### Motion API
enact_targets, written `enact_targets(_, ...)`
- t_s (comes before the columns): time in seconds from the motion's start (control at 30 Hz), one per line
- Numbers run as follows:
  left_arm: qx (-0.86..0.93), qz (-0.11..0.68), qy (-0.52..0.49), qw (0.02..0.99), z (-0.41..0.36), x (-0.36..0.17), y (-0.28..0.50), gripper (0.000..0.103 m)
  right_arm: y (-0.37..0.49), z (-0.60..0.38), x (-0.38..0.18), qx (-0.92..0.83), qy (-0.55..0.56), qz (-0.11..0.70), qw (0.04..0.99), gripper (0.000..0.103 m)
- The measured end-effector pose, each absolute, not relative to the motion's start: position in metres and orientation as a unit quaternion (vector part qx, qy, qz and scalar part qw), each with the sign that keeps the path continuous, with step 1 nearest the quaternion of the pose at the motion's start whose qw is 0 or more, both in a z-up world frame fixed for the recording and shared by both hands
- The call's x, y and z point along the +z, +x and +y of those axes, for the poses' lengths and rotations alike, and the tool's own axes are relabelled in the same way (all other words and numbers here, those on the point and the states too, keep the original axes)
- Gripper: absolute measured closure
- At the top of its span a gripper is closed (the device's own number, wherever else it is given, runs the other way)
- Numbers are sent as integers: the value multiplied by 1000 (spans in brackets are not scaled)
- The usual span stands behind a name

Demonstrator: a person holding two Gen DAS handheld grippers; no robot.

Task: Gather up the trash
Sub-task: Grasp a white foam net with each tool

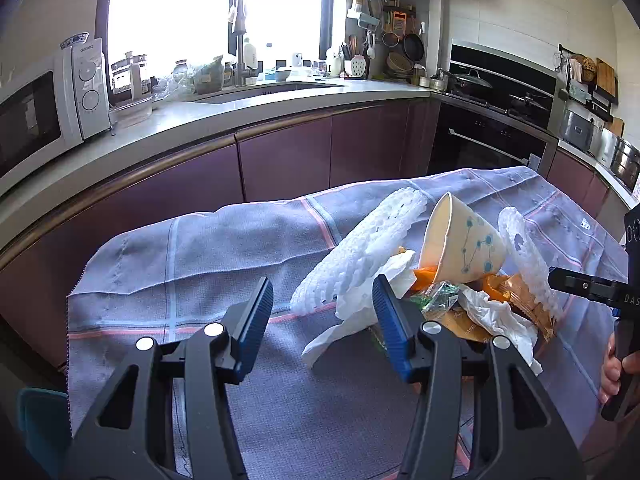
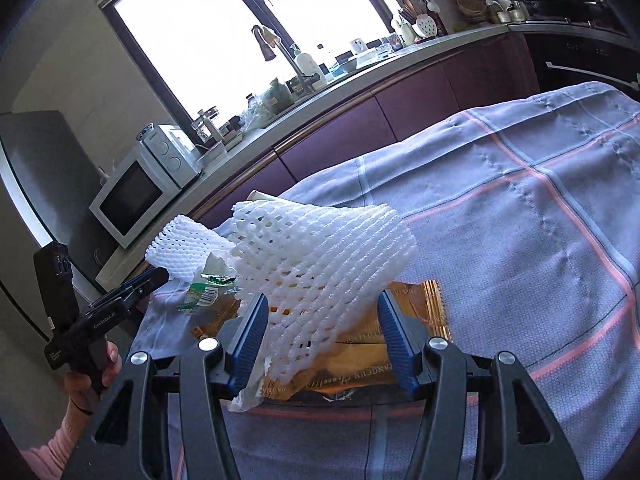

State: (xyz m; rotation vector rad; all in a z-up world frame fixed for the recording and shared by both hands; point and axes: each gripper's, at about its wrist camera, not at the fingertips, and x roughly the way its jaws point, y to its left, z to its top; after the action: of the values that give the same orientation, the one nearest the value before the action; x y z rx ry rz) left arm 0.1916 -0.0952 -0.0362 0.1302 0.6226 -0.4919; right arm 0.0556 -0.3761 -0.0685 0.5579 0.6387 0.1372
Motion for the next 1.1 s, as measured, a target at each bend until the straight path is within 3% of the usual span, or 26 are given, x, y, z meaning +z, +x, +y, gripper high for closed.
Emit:
enact_targets(0.1,-242,306,69,918,-102,-36,196,55,58,-379,-70,64,283,311,905,48)
enact_targets(0.27,-254,313,66,913,-108,-38,201,78,61,-379,-71,61,285,315,903,49)
enact_targets(0.33,-257,311,66,913,-109,-38,201,80,62,-380,-72,57,285,319,902,54)
enact_targets(0.37,-258,310,65,913,-109,-38,200,83,63,-381,-73,57,285,321,901,62)
enact_targets(0.57,-260,307,53,914,-103,-35,197,88,56,-385,-77,62,290,315,901,87)
enact_targets(1.1,-244,279,13,929,-63,-12,175,89,34,-380,-42,95,277,259,921,93)
